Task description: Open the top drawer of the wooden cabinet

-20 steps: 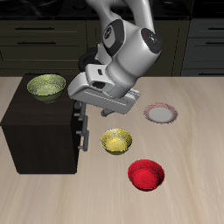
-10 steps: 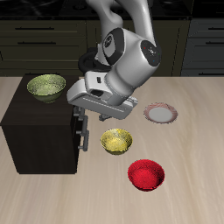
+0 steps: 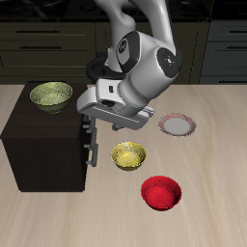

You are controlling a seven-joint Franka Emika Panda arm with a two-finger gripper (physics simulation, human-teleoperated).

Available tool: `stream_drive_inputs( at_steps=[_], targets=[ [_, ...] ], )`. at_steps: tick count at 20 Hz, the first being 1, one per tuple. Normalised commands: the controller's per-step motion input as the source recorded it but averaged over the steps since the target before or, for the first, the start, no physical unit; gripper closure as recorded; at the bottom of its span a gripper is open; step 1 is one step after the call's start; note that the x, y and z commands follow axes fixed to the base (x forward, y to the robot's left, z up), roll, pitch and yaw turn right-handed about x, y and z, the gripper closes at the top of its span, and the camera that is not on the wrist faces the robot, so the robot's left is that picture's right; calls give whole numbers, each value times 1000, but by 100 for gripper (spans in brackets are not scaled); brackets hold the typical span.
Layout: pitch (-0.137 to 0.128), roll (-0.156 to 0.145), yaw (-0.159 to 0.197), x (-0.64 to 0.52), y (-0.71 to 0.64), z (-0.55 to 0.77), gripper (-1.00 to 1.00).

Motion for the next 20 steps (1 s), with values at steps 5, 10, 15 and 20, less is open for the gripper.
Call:
stream_drive_inputs(
  at_steps=[5, 10, 15, 20],
  targets=[
    [-33, -112, 9, -151, -481, 146, -100],
    [4, -56, 15, -147, -340, -101, -100],
    [29, -25, 5, -69, -174, -231, -100],
    [28, -55, 17, -83, -249, -227, -100]
  ],
)
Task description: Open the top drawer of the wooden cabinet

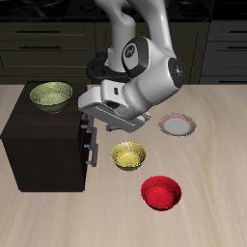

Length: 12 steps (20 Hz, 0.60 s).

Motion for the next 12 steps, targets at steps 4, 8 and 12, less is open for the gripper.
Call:
stream_drive_inputs(
  at_steps=[4, 8, 12],
  targets=[
    [-10, -57, 26, -154, -316, -56, -100],
    [-57, -53, 22, -225, -320, 240, -100],
    [-8, -71, -35, -176, -367, 181, -100]
  ],
)
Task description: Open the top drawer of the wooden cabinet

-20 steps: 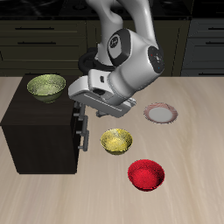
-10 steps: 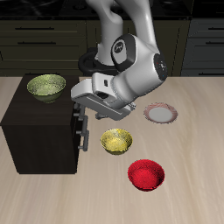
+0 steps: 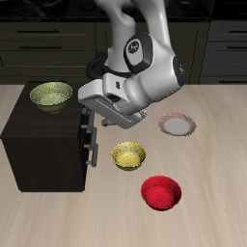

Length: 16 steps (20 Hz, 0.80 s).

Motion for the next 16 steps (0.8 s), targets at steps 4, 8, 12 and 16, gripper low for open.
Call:
stream_drive_inputs(
  at_steps=[4, 8, 12, 16],
  targets=[
    [30, -58, -7, -143, -443, -82, -100],
    [20, -51, -5, -122, -377, -169, -100],
    [7, 5, 3, 14, 2, -78, -100],
    [-9, 8, 9, 29, 53, -29, -100]
  ],
)
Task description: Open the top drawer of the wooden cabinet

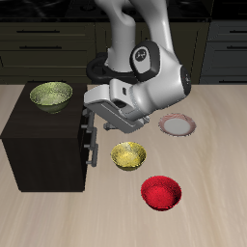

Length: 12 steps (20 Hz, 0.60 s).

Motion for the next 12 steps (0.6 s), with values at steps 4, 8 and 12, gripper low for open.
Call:
stream_drive_inputs(
  at_steps=[4, 8, 12],
  targets=[
    [-31, -31, 35, -29, -122, -53, -100],
    [-48, -69, 63, -82, -255, -91, -100],
    [15, 2, 5, -12, -84, -98, -100]
  ],
)
